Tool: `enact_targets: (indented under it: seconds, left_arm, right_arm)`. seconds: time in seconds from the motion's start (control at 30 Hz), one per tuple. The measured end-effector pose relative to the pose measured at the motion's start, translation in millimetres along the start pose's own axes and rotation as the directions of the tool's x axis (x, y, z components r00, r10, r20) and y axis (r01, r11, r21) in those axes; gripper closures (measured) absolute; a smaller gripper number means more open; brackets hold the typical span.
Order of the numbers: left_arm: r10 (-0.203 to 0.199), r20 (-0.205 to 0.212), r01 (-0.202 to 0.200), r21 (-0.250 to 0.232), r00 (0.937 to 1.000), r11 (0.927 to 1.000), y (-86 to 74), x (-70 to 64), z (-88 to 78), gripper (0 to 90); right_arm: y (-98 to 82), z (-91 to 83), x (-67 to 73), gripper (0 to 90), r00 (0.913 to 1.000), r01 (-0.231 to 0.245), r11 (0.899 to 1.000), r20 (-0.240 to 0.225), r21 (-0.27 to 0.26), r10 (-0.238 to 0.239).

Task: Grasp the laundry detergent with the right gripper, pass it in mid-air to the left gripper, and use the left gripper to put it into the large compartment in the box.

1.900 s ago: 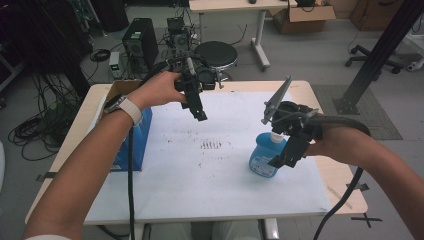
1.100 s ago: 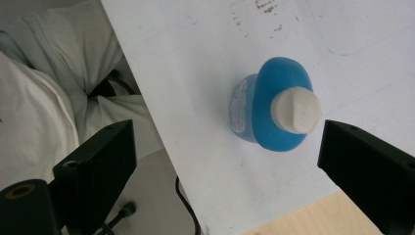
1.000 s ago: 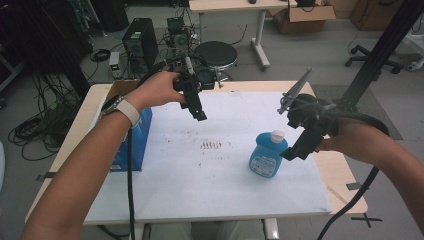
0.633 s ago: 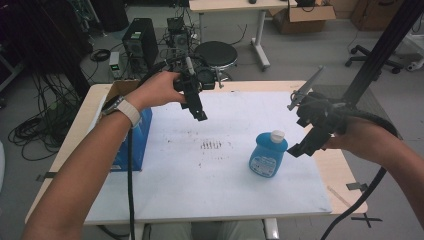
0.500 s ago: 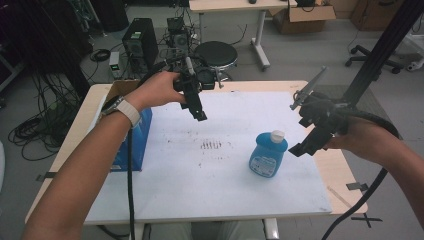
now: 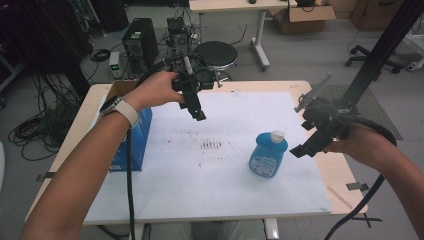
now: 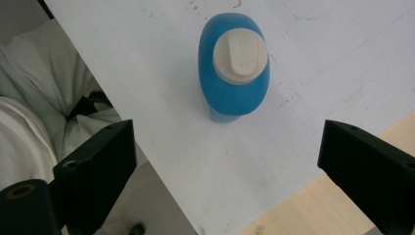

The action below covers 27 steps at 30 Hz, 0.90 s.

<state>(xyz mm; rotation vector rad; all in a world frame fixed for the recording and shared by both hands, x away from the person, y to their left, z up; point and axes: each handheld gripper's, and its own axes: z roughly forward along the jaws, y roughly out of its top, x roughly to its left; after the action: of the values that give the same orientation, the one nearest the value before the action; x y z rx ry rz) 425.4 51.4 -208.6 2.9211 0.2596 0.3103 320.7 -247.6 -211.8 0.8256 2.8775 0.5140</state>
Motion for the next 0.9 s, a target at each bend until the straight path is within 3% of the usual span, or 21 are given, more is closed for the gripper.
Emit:
enact_targets:
  seconds: [0.5, 0.9]
  left_arm:
    - [0.0, -0.003, 0.0, 0.003, 1.0, 1.0, -0.3, -0.7, 0.8, 5.3]
    - [-0.002, -0.004, 0.002, 0.006, 1.0, 1.0, 0.1, -1.0, 0.8, 5.3]
  right_arm:
    - [-18.0, 22.9, -6.9, 7.5, 0.9997, -0.017, 0.995, -0.017, -0.095, 0.016]
    - [-35.2, 40.3, -11.7, 7.7, 0.9995, -0.02, 0.978, -0.028, -0.208, 0.015]
